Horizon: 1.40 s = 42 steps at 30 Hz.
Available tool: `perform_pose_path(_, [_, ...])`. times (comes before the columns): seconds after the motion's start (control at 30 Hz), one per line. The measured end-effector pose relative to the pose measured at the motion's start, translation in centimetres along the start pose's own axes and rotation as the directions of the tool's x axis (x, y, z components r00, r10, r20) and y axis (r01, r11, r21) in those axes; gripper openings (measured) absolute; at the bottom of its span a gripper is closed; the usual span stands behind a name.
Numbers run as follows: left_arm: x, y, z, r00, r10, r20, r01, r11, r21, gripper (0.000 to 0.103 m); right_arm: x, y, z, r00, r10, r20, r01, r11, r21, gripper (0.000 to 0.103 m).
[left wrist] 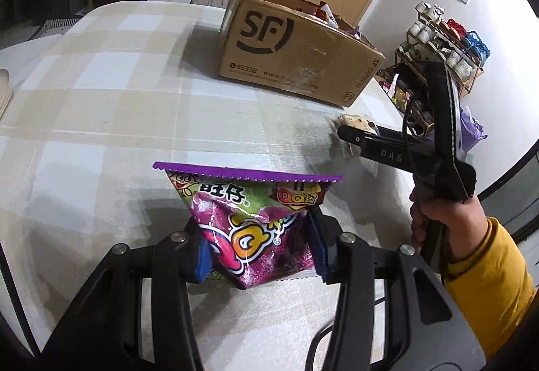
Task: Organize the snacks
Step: 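Grasp the pink candy bag with the left gripper while the right gripper grasps the cookie pack, then lift the candy bag and cookie pack toward the SF box with both grippers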
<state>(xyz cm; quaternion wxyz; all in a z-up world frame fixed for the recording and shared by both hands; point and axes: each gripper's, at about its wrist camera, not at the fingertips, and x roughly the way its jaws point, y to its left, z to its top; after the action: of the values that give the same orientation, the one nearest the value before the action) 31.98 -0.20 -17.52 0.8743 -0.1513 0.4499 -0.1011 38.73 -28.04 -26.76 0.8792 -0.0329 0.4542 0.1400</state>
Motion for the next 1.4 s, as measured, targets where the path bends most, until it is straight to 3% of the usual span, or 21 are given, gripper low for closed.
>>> perform_pose_path(0.03, [-1.0,0.8,-1.1,1.000,0.000,0.004,0.000,1.000,-0.003,0.043,-0.3,-0.5,-0.1,1.000,0.031,-0.002,-0.031,0.999,0.030,0.060])
perform_pose_path(0.23, [-3.3,1.7,-2.6,1.000,-0.002,0.027,0.002,1.000,0.007,0.043,-2.0,-0.5,-1.6,0.997,0.074,0.013,-0.075,0.997,0.035,0.059])
perform_pose_path(0.43, [-5.6,1.0,-4.0,0.999,-0.005,0.043,0.004,1.000,0.023,0.043,-6.8,1.5,-4.3,0.987,0.139,0.081,-0.142,0.989,0.035,0.059])
perform_pose_path(0.8, [-10.1,-1.0,-6.6,0.997,-0.004,0.083,-0.001,0.998,0.068,0.043,-16.9,6.3,-10.4,0.927,0.310,0.211,-0.315,0.949,-0.013,0.059])
perform_pose_path(0.93, [-11.7,-1.8,-7.5,0.995,-0.008,0.101,-0.002,0.996,0.091,0.043,-19.4,7.0,-12.8,0.885,0.390,0.254,-0.400,0.916,-0.014,0.059])
perform_pose_path(1.03, [-13.0,-2.2,-8.1,0.994,-0.009,0.112,-0.003,0.994,0.105,0.043,-20.9,7.1,-14.4,0.867,0.414,0.278,-0.431,0.902,0.004,0.059])
perform_pose_path(1.4, [-15.8,-3.3,-10.0,0.992,-0.025,0.124,0.007,0.991,0.137,0.043,-22.4,7.2,-16.3,0.859,0.421,0.290,-0.440,0.898,0.002,0.059])
